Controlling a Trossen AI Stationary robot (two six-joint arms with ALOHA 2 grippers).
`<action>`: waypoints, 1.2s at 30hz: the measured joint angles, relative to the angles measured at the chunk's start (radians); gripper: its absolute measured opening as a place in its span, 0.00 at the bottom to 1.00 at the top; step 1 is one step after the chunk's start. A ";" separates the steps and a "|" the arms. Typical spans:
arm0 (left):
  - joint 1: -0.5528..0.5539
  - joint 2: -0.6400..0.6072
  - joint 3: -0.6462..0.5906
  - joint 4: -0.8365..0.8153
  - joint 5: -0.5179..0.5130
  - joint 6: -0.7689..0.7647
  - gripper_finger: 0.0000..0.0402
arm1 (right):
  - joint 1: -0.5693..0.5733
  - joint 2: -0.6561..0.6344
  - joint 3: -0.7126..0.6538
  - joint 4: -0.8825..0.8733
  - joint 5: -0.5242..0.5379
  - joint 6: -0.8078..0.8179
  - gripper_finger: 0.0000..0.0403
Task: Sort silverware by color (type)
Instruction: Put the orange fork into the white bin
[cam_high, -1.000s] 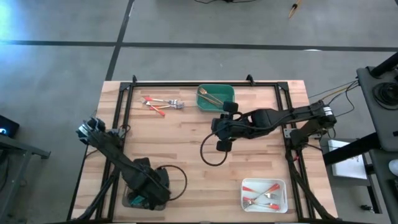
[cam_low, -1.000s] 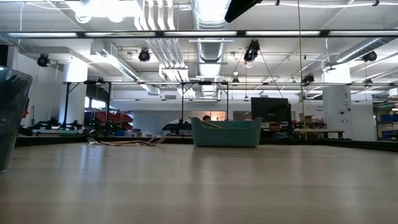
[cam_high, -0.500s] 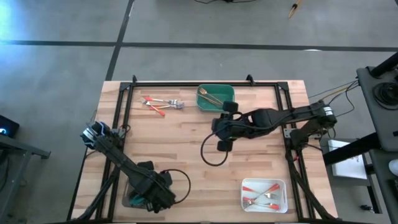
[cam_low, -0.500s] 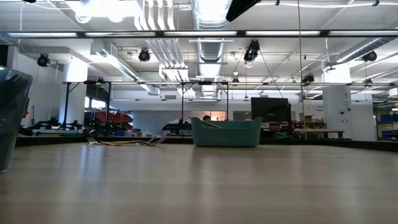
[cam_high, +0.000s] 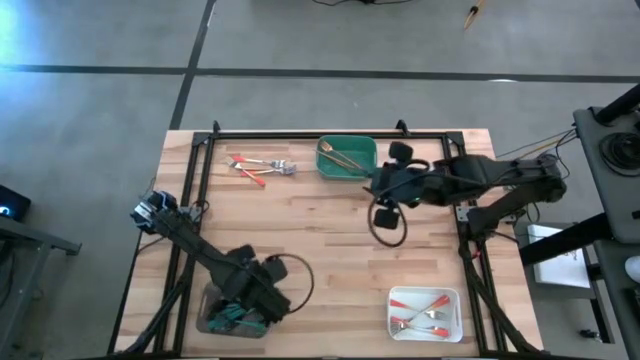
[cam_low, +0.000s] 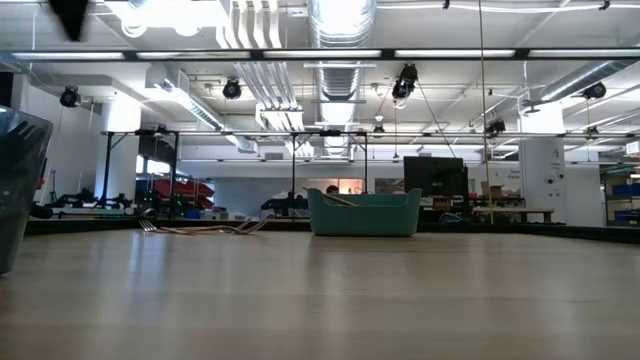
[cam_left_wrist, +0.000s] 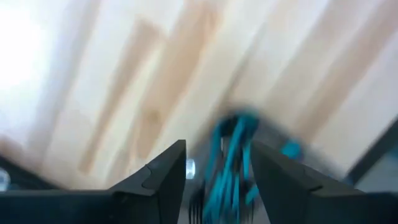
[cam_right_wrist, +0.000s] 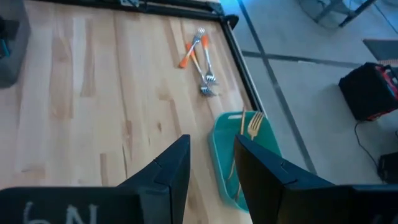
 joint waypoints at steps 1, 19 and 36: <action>0.018 0.000 0.021 -0.004 -0.034 0.008 0.40 | 0.000 -0.011 0.000 -0.001 0.000 -0.005 0.29; 0.395 -0.016 0.079 0.049 -0.284 0.378 0.40 | 0.000 -0.102 0.000 -0.002 -0.001 -0.176 0.29; 0.600 -0.063 -0.192 0.772 0.048 1.027 0.40 | 0.000 0.019 0.000 -0.001 -0.002 -0.176 0.29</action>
